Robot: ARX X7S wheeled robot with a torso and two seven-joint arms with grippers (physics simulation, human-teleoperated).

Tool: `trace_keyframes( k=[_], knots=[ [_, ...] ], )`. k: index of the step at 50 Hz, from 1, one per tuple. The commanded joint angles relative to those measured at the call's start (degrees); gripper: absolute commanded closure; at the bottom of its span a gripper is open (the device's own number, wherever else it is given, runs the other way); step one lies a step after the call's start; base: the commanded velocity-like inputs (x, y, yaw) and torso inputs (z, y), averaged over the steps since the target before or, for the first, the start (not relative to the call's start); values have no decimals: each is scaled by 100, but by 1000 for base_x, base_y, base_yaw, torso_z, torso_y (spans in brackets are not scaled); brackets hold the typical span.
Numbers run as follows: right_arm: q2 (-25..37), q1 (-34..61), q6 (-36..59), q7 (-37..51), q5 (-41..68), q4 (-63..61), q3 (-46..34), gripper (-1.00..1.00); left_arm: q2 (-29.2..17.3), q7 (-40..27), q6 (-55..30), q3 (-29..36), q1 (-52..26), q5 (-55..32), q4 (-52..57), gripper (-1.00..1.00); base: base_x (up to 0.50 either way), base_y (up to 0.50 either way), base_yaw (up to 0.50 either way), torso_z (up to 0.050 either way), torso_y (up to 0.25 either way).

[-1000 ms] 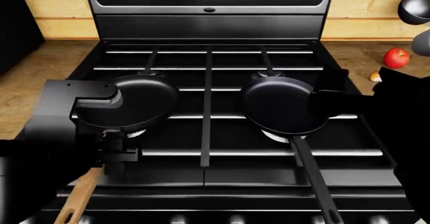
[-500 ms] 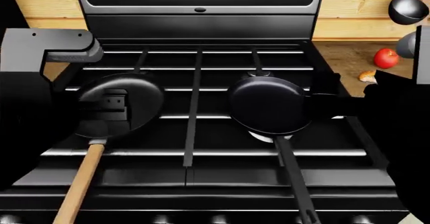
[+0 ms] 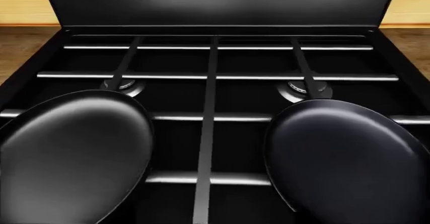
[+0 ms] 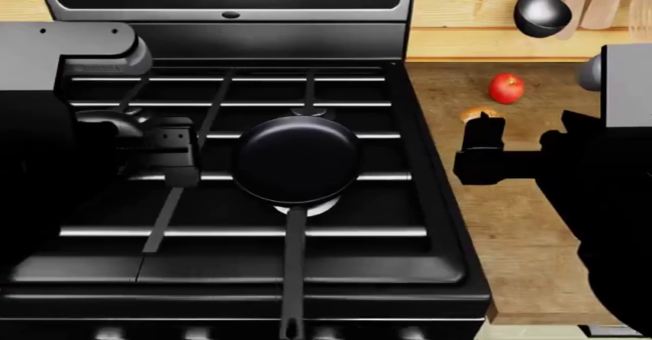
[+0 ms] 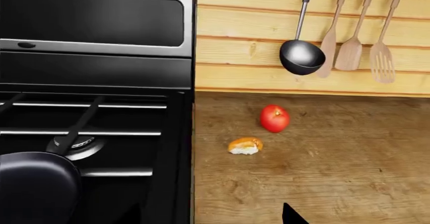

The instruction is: Place both pans onto different burners. Then place the tomato and the sushi on different pans.

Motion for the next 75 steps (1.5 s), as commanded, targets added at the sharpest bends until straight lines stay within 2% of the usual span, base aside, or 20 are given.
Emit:
trace_keyframes(
  k=[1,47,60,75],
  knots=[
    [-37,-33,49,-162,-208,128,-87,-100,98,80,-27,53,30,117,-100,-100,1,-500,0,0,0],
    [-145,-8,114,-478,-716,320,-288,-100,187,251,14,98,115,288,-188,-100,0,-500,0,0,0],
    [-173,227,487,-247,-857,303,-595,-100,197,256,20,94,97,299,-192,-100,0,57,0,0,0],
    [-195,113,328,-388,-912,309,-545,-100,194,274,-8,97,78,287,-174,-100,3,133,0,0,0]
  ],
)
